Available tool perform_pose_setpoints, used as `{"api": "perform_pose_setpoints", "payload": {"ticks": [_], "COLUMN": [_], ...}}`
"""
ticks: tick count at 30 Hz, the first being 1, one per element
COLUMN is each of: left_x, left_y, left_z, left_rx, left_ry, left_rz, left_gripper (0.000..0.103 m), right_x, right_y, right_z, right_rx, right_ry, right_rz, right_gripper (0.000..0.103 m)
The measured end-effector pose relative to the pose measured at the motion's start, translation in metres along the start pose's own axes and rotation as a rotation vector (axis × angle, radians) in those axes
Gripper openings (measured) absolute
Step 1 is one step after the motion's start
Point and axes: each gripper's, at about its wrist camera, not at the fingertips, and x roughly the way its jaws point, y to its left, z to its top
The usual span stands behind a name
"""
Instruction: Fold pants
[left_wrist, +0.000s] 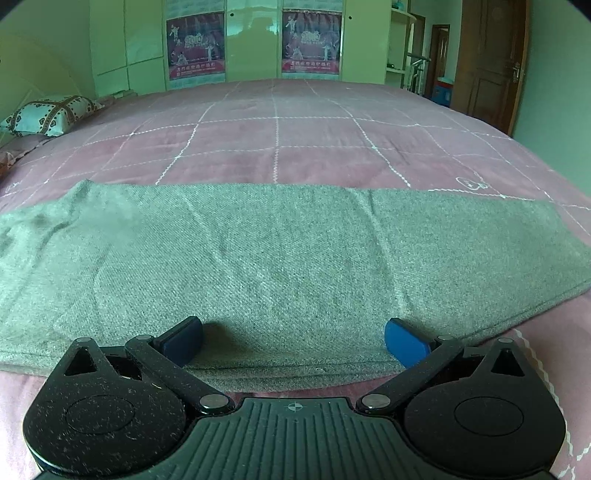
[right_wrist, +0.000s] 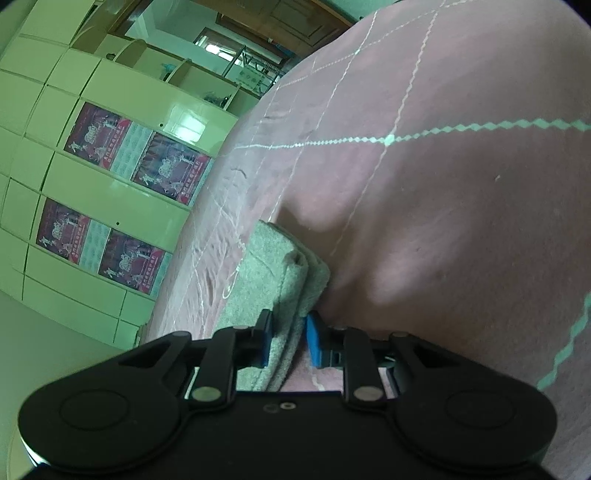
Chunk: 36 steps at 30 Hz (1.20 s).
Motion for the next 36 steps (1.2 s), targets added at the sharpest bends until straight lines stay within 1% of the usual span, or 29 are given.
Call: {"api": "perform_pose_setpoints", "payload": {"ticks": [1,2,3,4,6,9,12,16,18,20,22,23,26,28,30,32,34,36], "left_x": [0.0,0.0,0.001,0.001,0.002,0.004,0.004,0.005,0.005,0.005,0.005,0.005,0.001,-0.01,-0.018,-0.025,-0.03,-0.036], "left_y": [0.0,0.001,0.001,0.001,0.002,0.001,0.002,0.0,-0.002,-0.002,-0.002,-0.002,0.007,0.032,0.073,0.123,0.18,0.237], "left_z": [0.0,0.0,0.001,0.001,0.0,-0.001,-0.001,-0.001,-0.003,-0.003,-0.003,-0.002,0.003,0.007,0.008,0.01,0.011,0.009], "left_rx": [0.0,0.0,0.0,0.0,-0.001,0.002,0.0,0.004,0.008,0.013,0.016,0.018,0.013,-0.032,-0.086,-0.126,-0.168,-0.209], "left_ry": [0.002,0.003,0.003,0.003,0.001,-0.003,0.0,-0.002,-0.009,-0.013,-0.013,-0.012,-0.015,-0.062,-0.098,-0.125,-0.118,-0.103], "left_rz": [-0.002,-0.005,-0.006,-0.008,-0.009,-0.007,-0.01,-0.003,0.004,0.007,0.007,0.004,-0.028,0.01,0.046,0.105,0.17,0.236], "left_gripper": [0.103,0.103,0.103,0.103,0.103,0.103,0.103,0.103,0.103,0.103,0.103,0.103,0.103,0.103,0.103,0.103,0.103,0.103], "right_x": [-0.003,-0.005,-0.004,-0.004,-0.004,0.009,0.023,0.031,0.03,0.028,0.029,0.029,0.023,0.02,0.016,0.016,0.019,0.029], "right_y": [0.0,-0.002,-0.003,-0.004,-0.005,0.0,0.003,-0.002,0.001,0.008,0.009,0.01,0.024,0.034,0.052,0.078,0.107,0.143], "right_z": [0.0,0.001,0.001,0.001,-0.001,-0.002,0.001,0.004,0.004,0.002,0.002,0.002,0.002,0.001,-0.001,-0.009,-0.026,-0.054], "right_rx": [0.006,0.017,0.024,0.03,0.031,-0.017,-0.063,-0.053,-0.07,-0.111,-0.123,-0.124,-0.181,-0.19,-0.229,-0.29,-0.352,-0.423], "right_ry": [-0.02,-0.031,-0.027,-0.011,0.012,0.044,0.052,0.061,0.058,0.044,0.046,0.048,0.042,0.041,0.037,0.04,0.052,0.069], "right_rz": [0.0,0.004,-0.002,-0.018,-0.011,-0.051,-0.082,-0.061,-0.06,-0.077,-0.09,-0.094,-0.103,-0.092,-0.068,-0.043,-0.006,0.029], "right_gripper": [0.02,0.021,0.02,0.02,0.02,0.02,0.011,0.008,0.007,0.007,0.007,0.007,0.008,0.008,0.007,0.007,0.008,0.008]}}
